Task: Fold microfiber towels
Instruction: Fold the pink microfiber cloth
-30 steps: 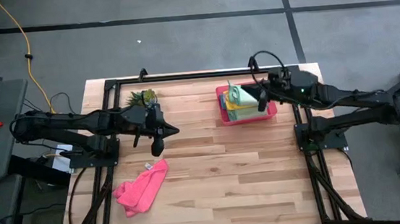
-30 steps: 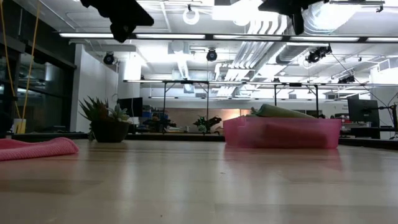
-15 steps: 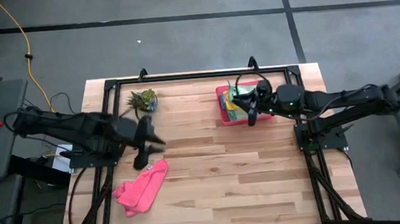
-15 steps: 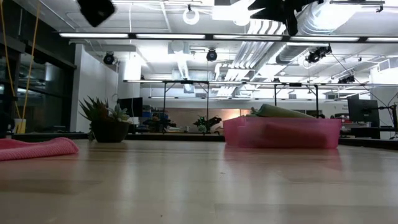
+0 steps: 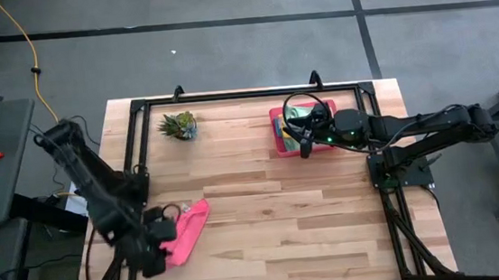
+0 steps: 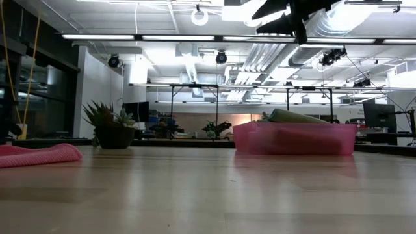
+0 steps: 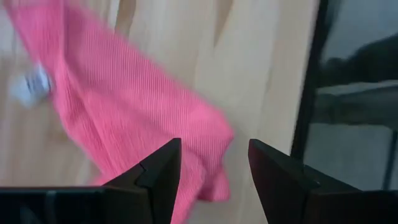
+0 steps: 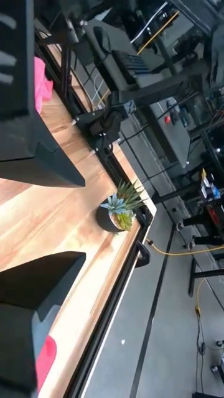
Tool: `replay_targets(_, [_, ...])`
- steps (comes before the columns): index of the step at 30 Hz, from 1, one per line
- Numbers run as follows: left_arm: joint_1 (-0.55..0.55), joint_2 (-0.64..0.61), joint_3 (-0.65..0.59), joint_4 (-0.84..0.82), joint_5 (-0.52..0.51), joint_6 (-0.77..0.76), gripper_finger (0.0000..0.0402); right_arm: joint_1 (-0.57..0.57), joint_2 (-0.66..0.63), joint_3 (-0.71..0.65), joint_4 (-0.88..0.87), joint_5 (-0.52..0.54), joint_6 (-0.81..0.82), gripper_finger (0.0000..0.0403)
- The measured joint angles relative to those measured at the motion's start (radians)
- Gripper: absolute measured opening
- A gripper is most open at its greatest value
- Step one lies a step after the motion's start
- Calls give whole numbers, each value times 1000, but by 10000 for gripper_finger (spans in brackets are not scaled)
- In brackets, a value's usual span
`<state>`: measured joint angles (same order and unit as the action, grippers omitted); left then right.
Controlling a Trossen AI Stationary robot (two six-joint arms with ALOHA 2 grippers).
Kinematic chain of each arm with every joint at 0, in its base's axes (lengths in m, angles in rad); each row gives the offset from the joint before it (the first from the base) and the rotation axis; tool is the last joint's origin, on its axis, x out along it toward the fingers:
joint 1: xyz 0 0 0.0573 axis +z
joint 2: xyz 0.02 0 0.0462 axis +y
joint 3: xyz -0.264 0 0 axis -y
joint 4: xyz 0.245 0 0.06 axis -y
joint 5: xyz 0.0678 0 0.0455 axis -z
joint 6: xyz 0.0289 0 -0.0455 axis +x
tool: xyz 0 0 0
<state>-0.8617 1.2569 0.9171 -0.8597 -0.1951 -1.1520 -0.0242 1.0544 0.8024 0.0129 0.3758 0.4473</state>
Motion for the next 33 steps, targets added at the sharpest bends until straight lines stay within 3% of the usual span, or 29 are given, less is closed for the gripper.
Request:
replay_targets(3, [-84,91,0,-15,-33,-174,172,-1,0,0,1,1,0,172])
replay_targets(6, [-130,177,0,-15,-60,-253,168,-2,0,0,3,2,-2,172])
replay_targets(14, [-184,329,0,-9,-72,-245,161,-2,0,0,-10,38,-3,173])
replay_targets(19, [-199,370,1,-51,-101,-179,161,-2,0,0,-16,39,-3,173])
replay_targets(25, [-186,374,6,-236,-129,-152,161,-2,0,0,-17,44,-3,173])
replay_targets(33, [-183,313,58,-511,-314,-179,161,-2,0,0,-17,49,-1,173])
